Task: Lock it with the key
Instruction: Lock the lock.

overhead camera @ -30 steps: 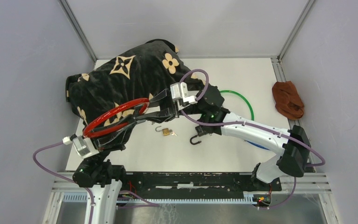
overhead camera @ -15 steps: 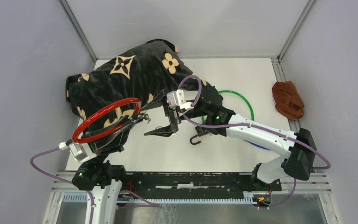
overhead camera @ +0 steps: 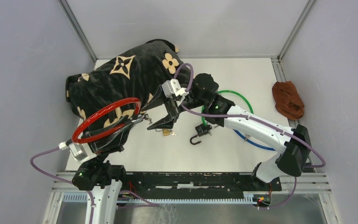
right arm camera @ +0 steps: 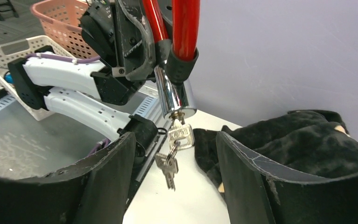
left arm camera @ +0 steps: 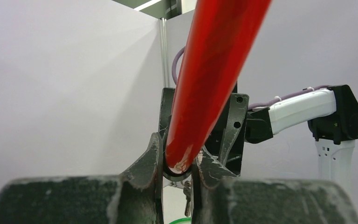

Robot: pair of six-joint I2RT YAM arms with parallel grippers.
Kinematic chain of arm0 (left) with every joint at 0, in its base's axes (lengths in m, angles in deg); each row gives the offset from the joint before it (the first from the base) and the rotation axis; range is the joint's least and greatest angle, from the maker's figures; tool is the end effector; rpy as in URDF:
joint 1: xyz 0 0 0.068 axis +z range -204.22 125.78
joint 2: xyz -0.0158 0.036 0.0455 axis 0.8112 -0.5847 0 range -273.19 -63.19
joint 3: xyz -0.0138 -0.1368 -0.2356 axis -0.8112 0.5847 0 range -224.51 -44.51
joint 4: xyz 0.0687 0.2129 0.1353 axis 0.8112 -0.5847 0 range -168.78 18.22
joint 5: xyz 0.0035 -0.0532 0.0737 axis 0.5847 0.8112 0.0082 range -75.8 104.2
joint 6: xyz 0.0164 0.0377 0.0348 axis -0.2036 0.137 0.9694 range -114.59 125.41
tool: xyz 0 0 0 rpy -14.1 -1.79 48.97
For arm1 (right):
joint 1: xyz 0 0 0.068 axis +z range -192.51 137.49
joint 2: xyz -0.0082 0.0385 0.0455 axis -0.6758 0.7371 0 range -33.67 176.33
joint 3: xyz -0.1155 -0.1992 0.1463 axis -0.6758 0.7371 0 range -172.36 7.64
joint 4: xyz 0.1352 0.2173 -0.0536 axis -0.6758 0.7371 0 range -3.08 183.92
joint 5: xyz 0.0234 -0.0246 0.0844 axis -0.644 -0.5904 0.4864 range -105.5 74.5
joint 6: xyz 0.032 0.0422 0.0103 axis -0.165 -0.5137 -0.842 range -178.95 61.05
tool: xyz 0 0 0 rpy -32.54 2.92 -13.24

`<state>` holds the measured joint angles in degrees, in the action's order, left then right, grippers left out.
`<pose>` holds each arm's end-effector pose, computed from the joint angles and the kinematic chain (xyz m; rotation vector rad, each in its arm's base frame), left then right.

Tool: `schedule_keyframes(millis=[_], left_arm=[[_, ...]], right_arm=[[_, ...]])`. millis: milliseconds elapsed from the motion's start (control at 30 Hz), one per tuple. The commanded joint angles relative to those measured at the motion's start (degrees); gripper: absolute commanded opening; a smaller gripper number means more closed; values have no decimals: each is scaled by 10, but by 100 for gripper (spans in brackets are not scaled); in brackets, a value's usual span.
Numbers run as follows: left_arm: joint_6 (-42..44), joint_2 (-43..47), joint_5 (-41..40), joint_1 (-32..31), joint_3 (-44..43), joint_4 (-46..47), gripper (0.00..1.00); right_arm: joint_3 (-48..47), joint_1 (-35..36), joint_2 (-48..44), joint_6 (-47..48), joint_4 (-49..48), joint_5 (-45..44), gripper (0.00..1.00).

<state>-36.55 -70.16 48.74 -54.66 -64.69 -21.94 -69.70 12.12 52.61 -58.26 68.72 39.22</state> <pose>0.0294 -0.0205 0.3521 0.4039 0.6559 -0.8460 0.1775 0.3003 0.4134 -1.4157 0.8509 1.4034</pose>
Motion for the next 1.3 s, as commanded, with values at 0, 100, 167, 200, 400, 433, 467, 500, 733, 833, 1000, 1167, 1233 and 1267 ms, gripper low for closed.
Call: schedule_keyframes(millis=[0,100,167,200,400,433,467,500,733,833,1000,1167,1233,1267], left_arm=[[15,5,-16,3,-6,27,2],[16,5,-16,3,-5,27,2],[16,4,-17,3,-5,27,2],[16,4,-18,3,-4,27,2],[17,3,-18,3,-6,27,2],[17,3,-18,3,-6,27,2],[17,3,-18,3,-7,27,2],[17,3,-18,3,-7,27,2],[15,3,-17,3,-8,27,2],[14,4,-16,3,-7,27,2],[12,4,-17,2,-4,26,2],[-13,4,-32,3,-2,2,2],[-35,3,-49,3,0,-28,2],[-50,2,-62,3,0,-49,2]], right_arm=[[-63,1,21,-39,32,45,70],[-87,1,27,-39,73,36,68],[-104,1,34,-43,94,41,62],[-114,1,38,-44,108,44,58],[-134,1,48,-27,142,34,44],[-137,2,49,-22,149,34,45],[-139,1,51,-19,154,34,47],[-141,1,52,-16,156,33,48],[-147,1,58,-11,163,32,32],[-147,1,57,-12,164,32,19],[-145,1,54,4,162,22,0],[-79,10,15,-2,48,-44,0],[-38,20,-11,11,-8,-88,0],[-20,25,-24,21,-33,-111,0]])
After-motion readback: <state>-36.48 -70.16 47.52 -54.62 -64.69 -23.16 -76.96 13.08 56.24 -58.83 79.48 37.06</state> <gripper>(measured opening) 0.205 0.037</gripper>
